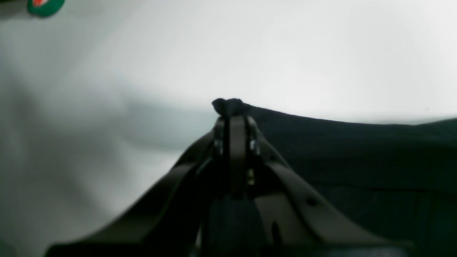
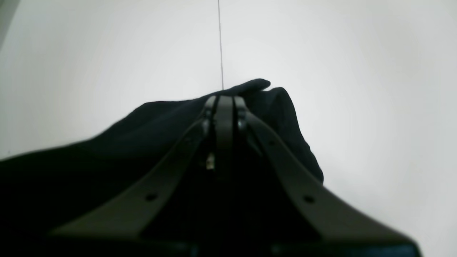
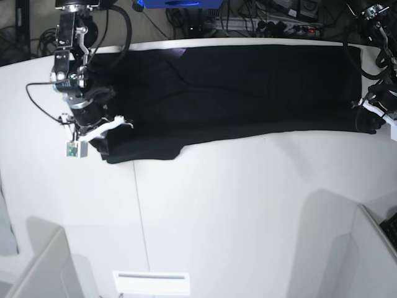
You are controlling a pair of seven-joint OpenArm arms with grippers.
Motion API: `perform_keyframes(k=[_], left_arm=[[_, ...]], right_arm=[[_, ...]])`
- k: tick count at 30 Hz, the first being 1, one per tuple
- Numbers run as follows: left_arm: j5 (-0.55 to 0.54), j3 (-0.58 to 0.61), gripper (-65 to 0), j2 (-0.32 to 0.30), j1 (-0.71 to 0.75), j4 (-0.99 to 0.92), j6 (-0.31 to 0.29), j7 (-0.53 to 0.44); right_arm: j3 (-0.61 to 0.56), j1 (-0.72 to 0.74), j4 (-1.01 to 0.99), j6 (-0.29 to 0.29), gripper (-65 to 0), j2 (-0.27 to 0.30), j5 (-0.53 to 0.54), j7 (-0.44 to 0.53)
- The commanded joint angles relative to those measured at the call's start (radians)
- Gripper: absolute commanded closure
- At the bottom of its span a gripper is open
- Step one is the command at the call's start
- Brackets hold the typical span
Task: Fold the T-shirt properly
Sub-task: 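Grasp the hem with both grippers and fold it up onto the collar edge, then release the hem and reposition both grippers on the folded strip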
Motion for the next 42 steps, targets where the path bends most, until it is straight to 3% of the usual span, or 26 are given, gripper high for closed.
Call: perform_keyframes(k=[1, 6, 15, 23, 29, 34, 42], left_arm=[[-0.012, -0.009, 0.0, -0.022, 0.004, 0.022, 0.000, -0.022], [-0.012, -0.043, 0.0, -0.023, 0.050, 0.055, -0.002, -0.022], [-0.012, -0.034, 0.0, -0.022, 0.100, 0.091, -0.002, -0.022], [-0.009, -0.037, 0.0, -0.025, 0.163, 0.092, -0.003, -0.025], [-0.004, -0.043, 0.0, -0.025, 0.209, 0.091, -0.078, -0.026], [-0.004, -0.041, 0.0, -0.036, 0.234, 0.091, -0.082, -0.026], [0.000, -0.041, 0.0, -0.039, 0.272, 0.091, -0.078, -0.026]], right_arm=[[0.005, -0.006, 0.028, 0.003, 0.0, 0.005, 0.004, 0.026], [0.030, -0.060, 0.068, 0.003, 0.0, 0.001, 0.005, 0.026], [0.036, -0.160, 0.117, 0.004, 0.0, -0.068, 0.005, 0.033], [0.037, -0.209, 0.120, 0.008, 0.0, -0.074, 0.005, 0.036], [0.037, -0.252, 0.131, 0.003, 0.0, -0.093, 0.007, 0.036], [0.088, -0.270, 0.131, 0.006, 0.0, -0.122, 0.007, 0.036], [0.114, -0.327, 0.131, 0.009, 0.0, -0.123, 0.007, 0.033]])
